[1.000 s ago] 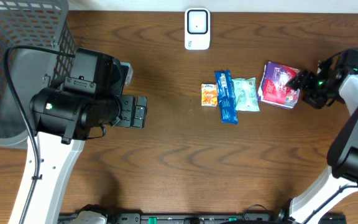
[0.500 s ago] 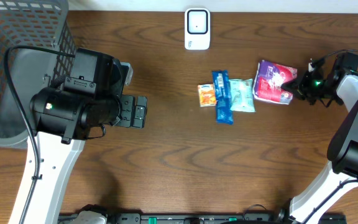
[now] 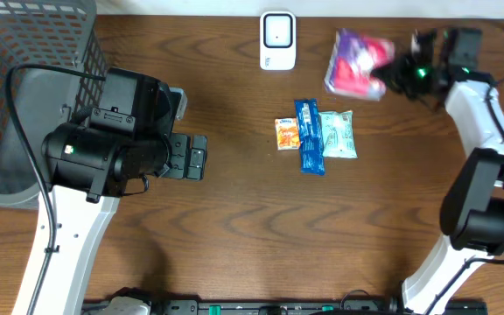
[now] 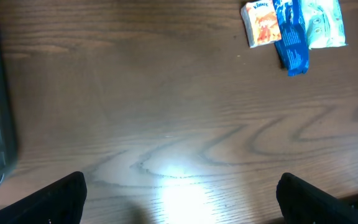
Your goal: Scan the item barcode
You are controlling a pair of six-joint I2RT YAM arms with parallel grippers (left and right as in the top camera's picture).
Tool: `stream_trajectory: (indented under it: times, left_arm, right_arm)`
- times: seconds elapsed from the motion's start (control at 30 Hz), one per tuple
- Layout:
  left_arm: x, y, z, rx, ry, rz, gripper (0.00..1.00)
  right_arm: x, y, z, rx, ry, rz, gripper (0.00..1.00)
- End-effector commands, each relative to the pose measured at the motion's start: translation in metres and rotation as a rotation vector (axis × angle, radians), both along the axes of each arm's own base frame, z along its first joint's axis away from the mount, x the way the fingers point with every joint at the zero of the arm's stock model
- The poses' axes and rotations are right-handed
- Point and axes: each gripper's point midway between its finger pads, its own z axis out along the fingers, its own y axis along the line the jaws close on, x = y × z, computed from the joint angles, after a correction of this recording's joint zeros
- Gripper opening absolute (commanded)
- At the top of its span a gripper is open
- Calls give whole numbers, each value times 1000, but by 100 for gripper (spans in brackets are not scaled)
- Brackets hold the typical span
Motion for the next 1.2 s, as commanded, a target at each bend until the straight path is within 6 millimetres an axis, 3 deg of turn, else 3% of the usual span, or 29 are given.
stream_trajectory:
  times: [0.0, 0.27, 0.37, 0.5, 0.73, 1.0, 1.17]
  left_arm:
    - [2, 3, 2, 10, -5, 12, 98]
    - [2, 3, 2, 10, -5, 12, 98]
    - [2, 3, 2, 10, -5, 12, 98]
    - [2, 3, 2, 10, -5, 12, 98]
    - [2, 3, 2, 10, -5, 12, 98]
    - [2, 3, 2, 10, -5, 12, 98]
    - [2, 3, 2, 10, -5, 12, 98]
  right_arm:
    - [22, 31, 43, 17, -79, -107, 2]
    - [54, 124, 67, 102, -244, -154, 2]
    - [65, 150, 62, 127, -249, -141, 2]
    - [80, 170, 46, 125, -211, -110, 2]
    - [96, 167, 15, 86, -136, -125, 2]
    - [97, 154, 17, 38, -142, -106, 1]
    - [99, 130, 28, -25, -158, -89, 1]
